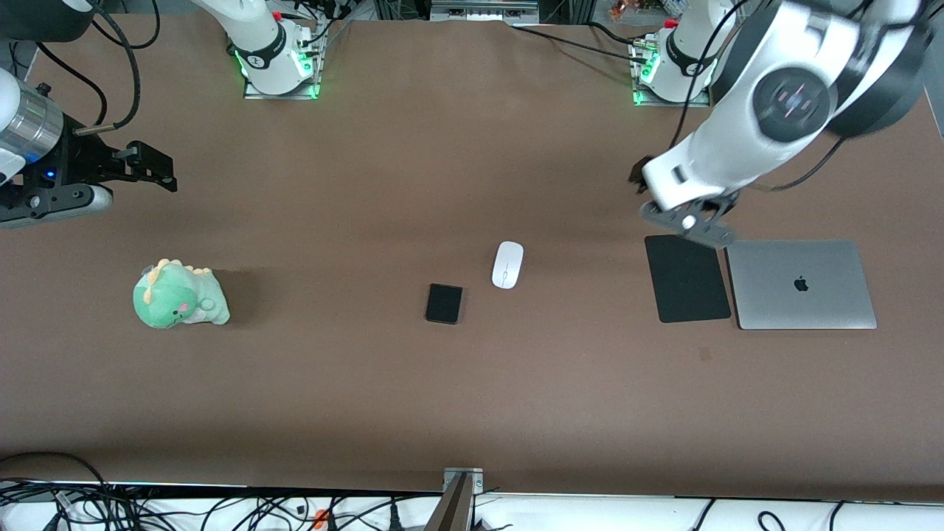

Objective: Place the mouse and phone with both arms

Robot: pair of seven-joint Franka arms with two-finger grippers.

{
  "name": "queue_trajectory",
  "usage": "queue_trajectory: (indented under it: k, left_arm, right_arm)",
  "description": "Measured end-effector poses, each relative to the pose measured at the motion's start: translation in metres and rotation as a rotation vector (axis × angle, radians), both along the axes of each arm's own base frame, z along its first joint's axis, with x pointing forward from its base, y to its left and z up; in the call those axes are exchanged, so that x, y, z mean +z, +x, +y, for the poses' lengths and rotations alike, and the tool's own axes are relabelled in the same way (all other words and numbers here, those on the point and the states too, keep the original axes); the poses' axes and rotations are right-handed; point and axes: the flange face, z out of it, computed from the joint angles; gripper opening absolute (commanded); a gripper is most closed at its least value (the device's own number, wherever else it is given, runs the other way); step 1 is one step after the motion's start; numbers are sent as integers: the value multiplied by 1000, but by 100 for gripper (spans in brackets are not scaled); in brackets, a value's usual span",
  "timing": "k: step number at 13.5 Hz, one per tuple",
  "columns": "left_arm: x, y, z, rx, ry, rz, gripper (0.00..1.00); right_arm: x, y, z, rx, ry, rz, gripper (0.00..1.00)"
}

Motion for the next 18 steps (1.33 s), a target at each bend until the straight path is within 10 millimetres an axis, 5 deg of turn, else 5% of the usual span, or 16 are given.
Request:
queue_trajectory:
  k: [3,7,10,13,18]
  left_arm:
    - [-69,22,-65,17,-72,-49,100]
    - [-173,9,-160,14,-103,-145,100]
    - [-225,-4,-187,-22,-98,-175,100]
    - [-267,-20,-193,-42,-140,-206,100]
    - [-293,-48,-208,-44,-123,-197,100]
  right_arm:
    - [-11,5,2,1,-5,14,100]
    - [-21,14,7,6,-8,-2,100]
    - [-22,15,8,7,-8,-4,100]
    - [-22,15,8,7,-8,-5,100]
    - [-22,15,8,7,-8,-6,100]
